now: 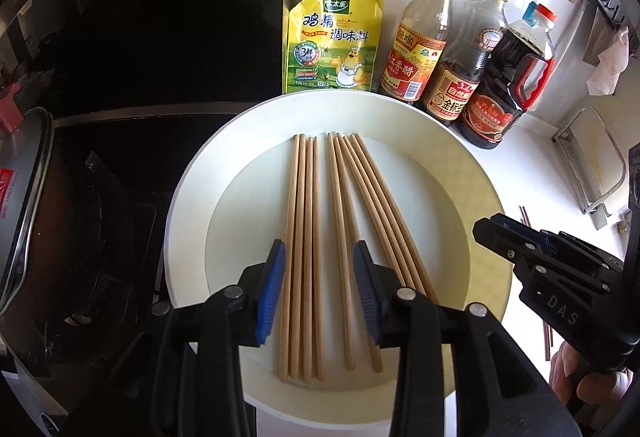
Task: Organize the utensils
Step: 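Withdraw both open tools from the basin toward the last two chopsticks, then close the left tool on one chopstick while the right tool grasps the other, then lift both held chopsticks and carry them over the white basin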
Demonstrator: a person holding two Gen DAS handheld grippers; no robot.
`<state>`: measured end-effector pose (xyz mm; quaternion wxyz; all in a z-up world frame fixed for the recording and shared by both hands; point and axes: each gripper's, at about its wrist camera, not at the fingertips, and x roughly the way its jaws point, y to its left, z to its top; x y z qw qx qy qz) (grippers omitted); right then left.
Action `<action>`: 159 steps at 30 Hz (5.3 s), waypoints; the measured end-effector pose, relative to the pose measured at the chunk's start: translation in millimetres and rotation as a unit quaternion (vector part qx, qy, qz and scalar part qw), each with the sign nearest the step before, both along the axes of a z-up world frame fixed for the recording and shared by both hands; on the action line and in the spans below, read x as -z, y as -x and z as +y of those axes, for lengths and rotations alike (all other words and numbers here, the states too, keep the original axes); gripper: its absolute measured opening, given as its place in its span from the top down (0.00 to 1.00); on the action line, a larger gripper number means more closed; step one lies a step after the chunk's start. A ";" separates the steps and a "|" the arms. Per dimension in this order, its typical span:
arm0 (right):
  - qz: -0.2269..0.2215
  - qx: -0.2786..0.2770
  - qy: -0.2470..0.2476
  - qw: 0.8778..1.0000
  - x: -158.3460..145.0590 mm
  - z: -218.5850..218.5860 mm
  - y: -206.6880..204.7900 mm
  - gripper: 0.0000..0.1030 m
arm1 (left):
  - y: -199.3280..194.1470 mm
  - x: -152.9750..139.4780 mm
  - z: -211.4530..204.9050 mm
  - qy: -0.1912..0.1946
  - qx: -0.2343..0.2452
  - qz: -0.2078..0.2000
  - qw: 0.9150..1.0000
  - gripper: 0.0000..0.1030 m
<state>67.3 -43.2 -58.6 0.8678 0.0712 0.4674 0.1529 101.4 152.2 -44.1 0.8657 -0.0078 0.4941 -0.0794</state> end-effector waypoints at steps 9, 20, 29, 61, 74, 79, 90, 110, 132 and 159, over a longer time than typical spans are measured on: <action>-0.004 0.021 -0.005 1.000 -3.6 -34.6 28.7 0.72 | 24.9 -8.9 -16.1 -0.002 0.003 -0.010 1.000 0.50; 0.002 0.051 0.010 0.999 1.4 -97.1 60.5 0.63 | 55.6 -11.4 -61.2 0.000 0.018 -0.012 1.000 0.43; 0.003 0.072 0.022 0.997 7.7 -151.6 83.1 0.55 | 78.7 -16.8 -113.3 0.001 0.046 -0.021 0.999 0.39; 0.035 0.059 0.084 0.994 96.2 -209.9 82.2 0.50 | 106.6 37.8 -211.8 -0.025 0.097 0.019 0.995 0.30; 0.020 0.036 0.119 0.992 99.4 -199.1 78.1 0.54 | 102.4 43.9 -211.0 -0.027 0.082 0.027 0.996 0.30; 0.011 0.016 0.127 0.992 97.5 -195.2 79.5 0.73 | 99.7 48.4 -214.0 -0.018 0.078 0.037 0.996 0.30; 0.016 0.022 0.125 0.992 95.2 -215.1 84.7 0.94 | 93.1 62.7 -238.1 -0.014 0.080 0.047 0.996 0.30; 0.031 0.072 0.116 0.990 94.8 -271.5 107.3 0.90 | 70.9 97.5 -291.7 -0.025 0.082 0.052 0.995 0.28; 0.013 0.075 0.128 0.989 98.4 -264.3 92.8 0.78 | 75.9 106.2 -307.3 -0.053 0.096 0.040 0.993 0.43; -0.012 0.098 0.060 0.993 36.5 -233.3 94.4 0.94 | 66.5 31.4 -247.7 0.021 0.151 0.029 0.988 0.93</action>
